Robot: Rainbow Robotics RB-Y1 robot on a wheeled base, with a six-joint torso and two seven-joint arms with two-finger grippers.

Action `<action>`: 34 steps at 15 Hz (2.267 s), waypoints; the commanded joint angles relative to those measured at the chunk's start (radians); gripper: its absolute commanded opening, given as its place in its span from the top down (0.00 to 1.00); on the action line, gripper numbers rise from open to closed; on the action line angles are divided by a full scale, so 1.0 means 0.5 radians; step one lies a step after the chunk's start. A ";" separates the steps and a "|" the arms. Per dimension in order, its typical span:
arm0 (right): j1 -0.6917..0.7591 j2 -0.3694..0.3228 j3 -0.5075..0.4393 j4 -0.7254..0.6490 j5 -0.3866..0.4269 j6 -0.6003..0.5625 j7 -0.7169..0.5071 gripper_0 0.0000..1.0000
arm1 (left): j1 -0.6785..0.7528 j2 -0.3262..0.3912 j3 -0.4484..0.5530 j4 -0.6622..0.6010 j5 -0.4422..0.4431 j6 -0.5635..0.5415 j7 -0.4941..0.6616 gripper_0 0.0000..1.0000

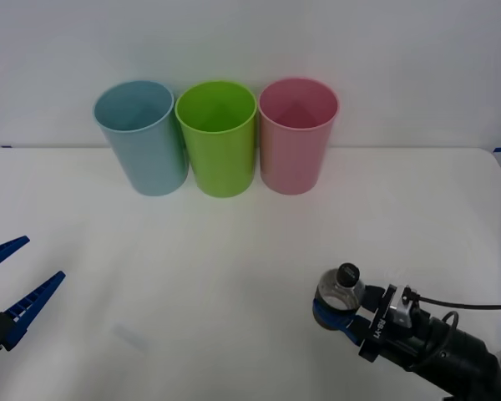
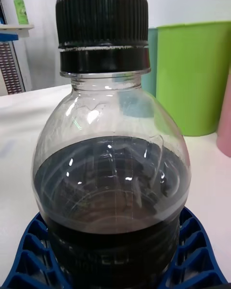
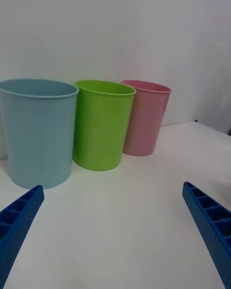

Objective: Grasp the object on the table and drop it into the matching bin: aluminum can to the light blue bin, PET bottle to the pink bin.

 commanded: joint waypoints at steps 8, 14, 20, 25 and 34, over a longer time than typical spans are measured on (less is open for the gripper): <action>0.000 -0.105 -0.170 -0.498 0.000 0.033 -0.644 1.00 | 0.000 0.000 0.000 0.000 0.000 0.000 0.000 0.00; -0.077 -0.179 -0.265 -0.707 0.000 0.106 -0.887 1.00 | 0.000 0.000 0.000 0.000 0.000 0.000 0.000 0.00; -0.221 -0.335 -0.320 -0.894 0.000 0.294 -1.196 1.00 | 0.000 0.000 0.000 0.000 0.000 0.000 0.000 0.00; -0.353 -0.412 -0.320 -0.934 0.034 0.490 -1.491 1.00 | 0.000 0.000 0.000 0.000 0.000 0.000 0.000 0.00; -0.804 -0.320 -0.268 -0.597 0.239 0.594 -1.644 1.00 | 0.000 0.000 0.000 0.000 0.000 0.000 0.000 0.00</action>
